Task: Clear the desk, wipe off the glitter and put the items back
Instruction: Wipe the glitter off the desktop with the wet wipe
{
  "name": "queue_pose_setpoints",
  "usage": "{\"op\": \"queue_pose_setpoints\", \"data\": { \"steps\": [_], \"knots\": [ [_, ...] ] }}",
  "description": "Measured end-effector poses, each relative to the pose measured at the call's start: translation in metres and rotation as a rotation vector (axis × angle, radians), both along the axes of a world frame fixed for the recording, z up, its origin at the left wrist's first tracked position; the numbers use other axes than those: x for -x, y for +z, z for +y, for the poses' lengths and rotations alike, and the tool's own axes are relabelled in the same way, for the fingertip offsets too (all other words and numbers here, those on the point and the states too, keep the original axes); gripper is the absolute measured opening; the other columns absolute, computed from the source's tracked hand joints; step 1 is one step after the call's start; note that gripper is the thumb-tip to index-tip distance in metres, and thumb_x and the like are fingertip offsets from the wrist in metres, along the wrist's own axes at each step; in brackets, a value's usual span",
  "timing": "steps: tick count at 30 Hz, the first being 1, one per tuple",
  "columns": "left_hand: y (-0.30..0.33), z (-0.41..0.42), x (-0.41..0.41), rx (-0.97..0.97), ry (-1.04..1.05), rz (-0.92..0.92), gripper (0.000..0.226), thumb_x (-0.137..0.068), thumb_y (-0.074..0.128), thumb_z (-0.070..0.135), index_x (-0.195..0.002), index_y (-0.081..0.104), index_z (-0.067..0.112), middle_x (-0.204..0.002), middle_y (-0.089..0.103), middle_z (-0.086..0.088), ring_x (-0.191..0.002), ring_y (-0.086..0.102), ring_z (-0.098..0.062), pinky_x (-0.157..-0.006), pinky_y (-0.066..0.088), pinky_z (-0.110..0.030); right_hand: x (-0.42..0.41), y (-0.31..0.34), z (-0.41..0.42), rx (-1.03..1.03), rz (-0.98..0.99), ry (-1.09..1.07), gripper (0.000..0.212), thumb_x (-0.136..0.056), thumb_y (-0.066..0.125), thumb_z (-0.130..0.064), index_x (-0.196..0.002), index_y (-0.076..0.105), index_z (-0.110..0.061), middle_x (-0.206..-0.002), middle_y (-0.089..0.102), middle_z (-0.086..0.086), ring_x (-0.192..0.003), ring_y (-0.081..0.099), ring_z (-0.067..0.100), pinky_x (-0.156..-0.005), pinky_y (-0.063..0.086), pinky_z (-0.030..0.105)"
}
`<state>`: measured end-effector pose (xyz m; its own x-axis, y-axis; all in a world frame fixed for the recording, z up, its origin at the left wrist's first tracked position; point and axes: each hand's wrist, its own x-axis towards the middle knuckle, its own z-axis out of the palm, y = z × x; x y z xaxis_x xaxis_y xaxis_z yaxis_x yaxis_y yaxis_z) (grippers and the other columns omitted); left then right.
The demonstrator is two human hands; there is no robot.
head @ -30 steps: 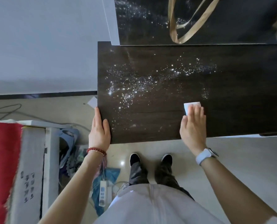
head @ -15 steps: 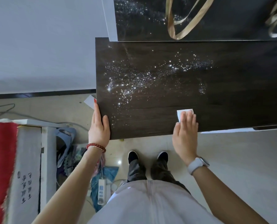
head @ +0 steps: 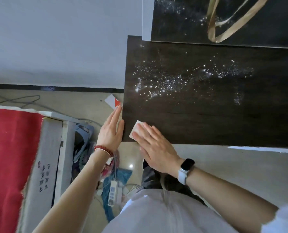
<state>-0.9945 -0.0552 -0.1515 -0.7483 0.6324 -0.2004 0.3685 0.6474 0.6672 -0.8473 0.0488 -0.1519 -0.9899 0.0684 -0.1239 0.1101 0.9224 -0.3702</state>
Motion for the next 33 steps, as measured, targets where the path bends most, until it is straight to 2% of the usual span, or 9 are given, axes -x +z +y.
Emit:
{"op": "queue_pose_setpoints", "data": {
  "steps": [3,8,11,14,18,21,26,30,33],
  "knots": [
    [0.000,-0.011,0.000,-0.020,0.061,0.038,0.044,-0.096,0.037,0.019,-0.140,0.032,0.018,-0.143,0.038,-0.006,-0.128,0.039,-0.021,-0.098,0.028,-0.024,0.013,-0.001,0.019,0.003,0.016,0.076,0.048,-0.093,0.027,-0.024,-0.139,0.036,-0.014,-0.149,0.030,0.009,-0.139,0.023,0.025,-0.116,0.015,0.039],
    [0.000,-0.020,-0.005,-0.027,0.181,0.041,0.041,-0.096,0.038,0.018,-0.136,0.037,0.010,-0.135,0.044,-0.012,-0.118,0.047,-0.023,-0.089,0.034,-0.023,0.084,0.001,0.034,0.040,-0.036,-0.124,0.046,-0.098,0.028,-0.022,-0.144,0.025,-0.016,-0.155,0.012,0.009,-0.143,0.005,0.024,-0.116,0.000,0.037],
    [-0.001,-0.023,-0.004,-0.046,0.226,0.032,0.040,-0.095,0.039,0.016,-0.134,0.039,0.008,-0.133,0.045,-0.014,-0.117,0.048,-0.024,-0.088,0.035,-0.025,0.044,0.000,0.004,0.037,0.048,0.073,0.046,-0.093,0.029,-0.023,-0.138,0.037,-0.013,-0.150,0.028,0.012,-0.140,0.019,0.027,-0.115,0.009,0.039],
    [-0.002,-0.020,-0.008,-0.051,0.239,0.033,0.039,-0.095,0.040,0.015,-0.133,0.040,0.008,-0.132,0.045,-0.014,-0.118,0.047,-0.025,-0.091,0.036,-0.027,-0.001,-0.002,0.004,0.002,0.052,0.149,0.046,-0.093,0.031,-0.022,-0.138,0.037,-0.015,-0.148,0.031,0.009,-0.139,0.023,0.023,-0.115,0.014,0.038],
    [0.002,0.005,-0.021,-0.106,0.164,0.012,0.040,-0.095,0.039,0.014,-0.135,0.038,0.010,-0.135,0.044,-0.012,-0.120,0.046,-0.024,-0.095,0.037,-0.031,-0.030,-0.006,0.045,-0.021,0.013,-0.262,0.048,-0.092,0.027,-0.023,-0.139,0.033,-0.016,-0.149,0.030,0.010,-0.138,0.022,0.025,-0.113,0.021,0.044],
    [0.004,0.020,-0.020,-0.133,0.232,-0.071,0.040,-0.096,0.037,0.014,-0.136,0.037,0.011,-0.135,0.044,-0.013,-0.121,0.045,-0.024,-0.094,0.030,-0.022,-0.022,-0.005,0.046,-0.037,-0.034,-0.507,0.049,-0.091,0.024,-0.025,-0.138,0.030,-0.016,-0.149,0.029,0.015,-0.138,0.022,0.034,-0.110,0.015,0.049],
    [0.005,-0.001,0.004,-0.097,0.336,-0.017,0.040,-0.095,0.039,0.013,-0.135,0.037,0.008,-0.134,0.042,-0.015,-0.115,0.049,-0.024,-0.088,0.035,-0.022,0.041,0.002,-0.010,0.042,0.009,-0.229,0.049,-0.089,0.027,-0.025,-0.135,0.041,-0.015,-0.147,0.033,0.012,-0.138,0.025,0.030,-0.112,0.012,0.046],
    [0.008,-0.018,0.016,-0.039,0.330,0.007,0.042,-0.094,0.041,0.014,-0.135,0.035,0.008,-0.135,0.039,-0.016,-0.114,0.048,-0.024,-0.085,0.039,-0.027,0.013,-0.003,-0.032,-0.081,0.003,-0.045,0.047,-0.092,0.027,-0.027,-0.136,0.038,-0.020,-0.148,0.034,0.004,-0.138,0.027,0.023,-0.114,0.016,0.042],
    [0.008,-0.007,0.007,-0.039,0.275,0.008,0.042,-0.094,0.043,0.015,-0.135,0.037,0.009,-0.134,0.040,-0.016,-0.116,0.048,-0.026,-0.090,0.043,-0.034,-0.019,-0.007,-0.016,-0.139,0.002,-0.050,0.047,-0.092,0.029,-0.027,-0.139,0.034,-0.022,-0.149,0.031,0.003,-0.138,0.022,0.020,-0.112,0.014,0.039]
  ]
}}
